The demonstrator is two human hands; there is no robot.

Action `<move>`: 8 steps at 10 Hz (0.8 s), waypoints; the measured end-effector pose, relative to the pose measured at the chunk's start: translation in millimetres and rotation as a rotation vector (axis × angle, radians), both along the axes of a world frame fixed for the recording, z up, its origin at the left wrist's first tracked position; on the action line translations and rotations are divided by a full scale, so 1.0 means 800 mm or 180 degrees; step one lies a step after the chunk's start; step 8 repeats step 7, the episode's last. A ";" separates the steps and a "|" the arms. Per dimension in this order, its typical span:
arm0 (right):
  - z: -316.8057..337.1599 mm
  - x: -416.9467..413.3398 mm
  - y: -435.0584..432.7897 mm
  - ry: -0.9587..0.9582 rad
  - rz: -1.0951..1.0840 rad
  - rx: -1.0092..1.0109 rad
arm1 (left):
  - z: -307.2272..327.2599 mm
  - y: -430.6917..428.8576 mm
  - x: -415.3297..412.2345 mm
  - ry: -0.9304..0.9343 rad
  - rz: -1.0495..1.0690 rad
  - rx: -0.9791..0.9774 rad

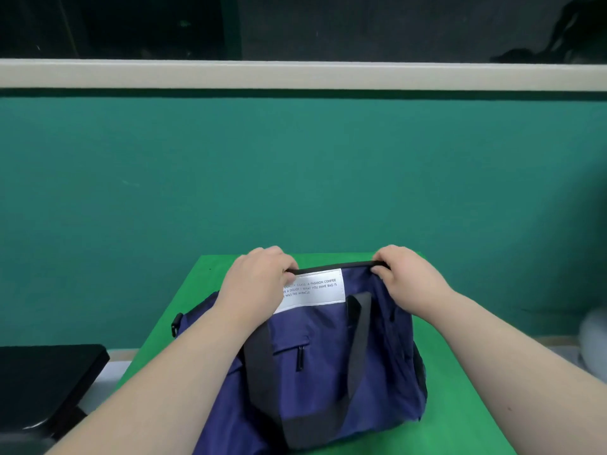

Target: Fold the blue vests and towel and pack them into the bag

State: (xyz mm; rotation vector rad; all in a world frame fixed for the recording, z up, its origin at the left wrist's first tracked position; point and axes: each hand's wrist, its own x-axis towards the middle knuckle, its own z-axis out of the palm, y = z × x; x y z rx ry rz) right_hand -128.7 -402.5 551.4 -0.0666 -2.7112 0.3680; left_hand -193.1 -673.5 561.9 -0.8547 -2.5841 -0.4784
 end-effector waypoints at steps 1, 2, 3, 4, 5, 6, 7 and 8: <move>0.014 -0.008 0.007 0.0222 -0.0102 0.0039 | 0.012 0.008 -0.019 0.0033 -0.0049 0.0066; 0.015 -0.012 0.010 0.0518 -0.0226 -0.0013 | 0.008 0.016 -0.029 -0.0037 -0.0094 0.0229; -0.011 -0.007 0.023 0.0197 -0.0284 -0.0062 | -0.015 0.027 -0.029 -0.0050 -0.0279 0.0018; -0.053 0.014 0.039 -0.0534 -0.0375 -0.0113 | -0.055 0.025 -0.023 -0.0180 -0.0251 -0.0325; -0.071 0.037 0.046 -0.0714 -0.0381 -0.0130 | -0.084 0.002 -0.017 -0.0177 -0.0011 -0.0433; -0.072 0.047 0.041 -0.0564 -0.0281 -0.0229 | -0.099 -0.024 -0.003 -0.0184 0.0125 -0.0521; -0.062 0.055 0.016 -0.0368 0.0016 -0.0203 | -0.102 -0.042 0.015 -0.0246 0.0283 -0.0518; -0.062 0.055 0.016 -0.0368 0.0016 -0.0203 | -0.102 -0.042 0.015 -0.0246 0.0283 -0.0518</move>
